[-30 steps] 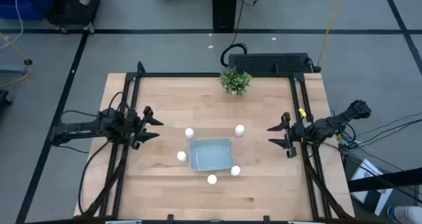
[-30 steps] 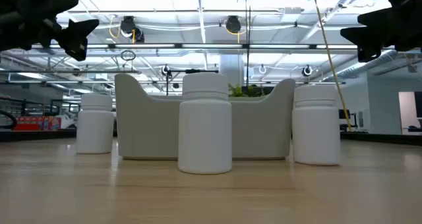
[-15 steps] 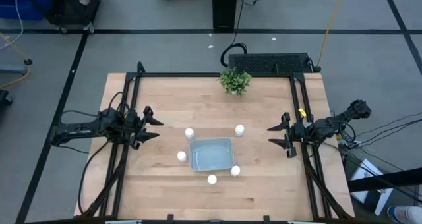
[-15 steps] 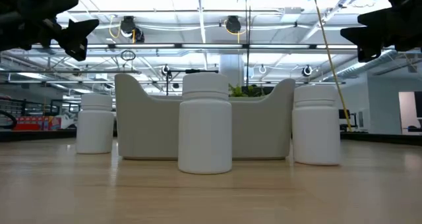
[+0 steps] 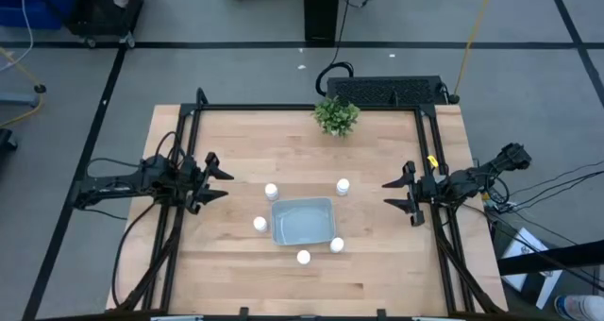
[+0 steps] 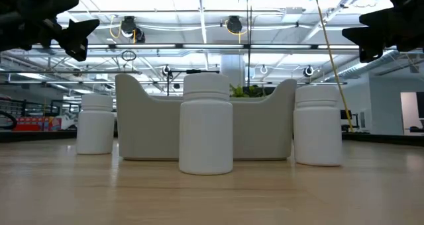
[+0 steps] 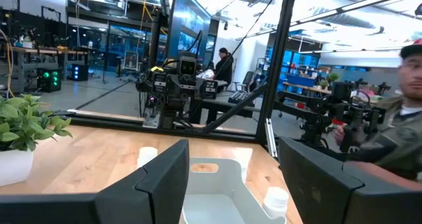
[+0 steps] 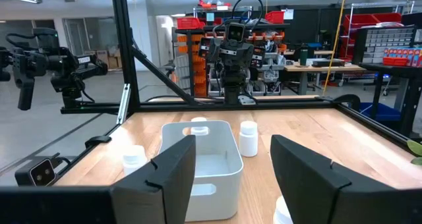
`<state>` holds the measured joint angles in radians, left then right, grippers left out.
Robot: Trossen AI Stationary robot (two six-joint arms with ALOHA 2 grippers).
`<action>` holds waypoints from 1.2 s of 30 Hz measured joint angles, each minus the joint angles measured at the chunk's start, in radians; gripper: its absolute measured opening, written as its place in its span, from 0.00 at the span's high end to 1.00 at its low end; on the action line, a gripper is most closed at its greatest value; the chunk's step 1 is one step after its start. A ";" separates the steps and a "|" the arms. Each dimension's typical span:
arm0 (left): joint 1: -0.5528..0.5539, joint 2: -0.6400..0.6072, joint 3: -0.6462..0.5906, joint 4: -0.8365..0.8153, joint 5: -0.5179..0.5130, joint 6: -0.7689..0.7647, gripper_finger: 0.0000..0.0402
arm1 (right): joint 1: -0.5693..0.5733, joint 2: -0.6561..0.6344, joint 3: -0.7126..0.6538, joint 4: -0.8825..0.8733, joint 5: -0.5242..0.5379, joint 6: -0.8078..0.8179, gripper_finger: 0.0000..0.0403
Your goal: Pick and place pill bottles into a basket
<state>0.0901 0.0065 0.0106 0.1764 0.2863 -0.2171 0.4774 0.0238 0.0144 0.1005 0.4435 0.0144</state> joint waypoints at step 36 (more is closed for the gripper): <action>0.001 0.000 0.000 0.046 -0.030 0.152 0.40 | 0.000 0.171 0.000 0.216 0.054 0.470 0.52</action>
<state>0.0914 0.0063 0.0105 0.2228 0.2562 -0.0651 0.4773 0.1953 0.0147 0.3166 0.4970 0.4846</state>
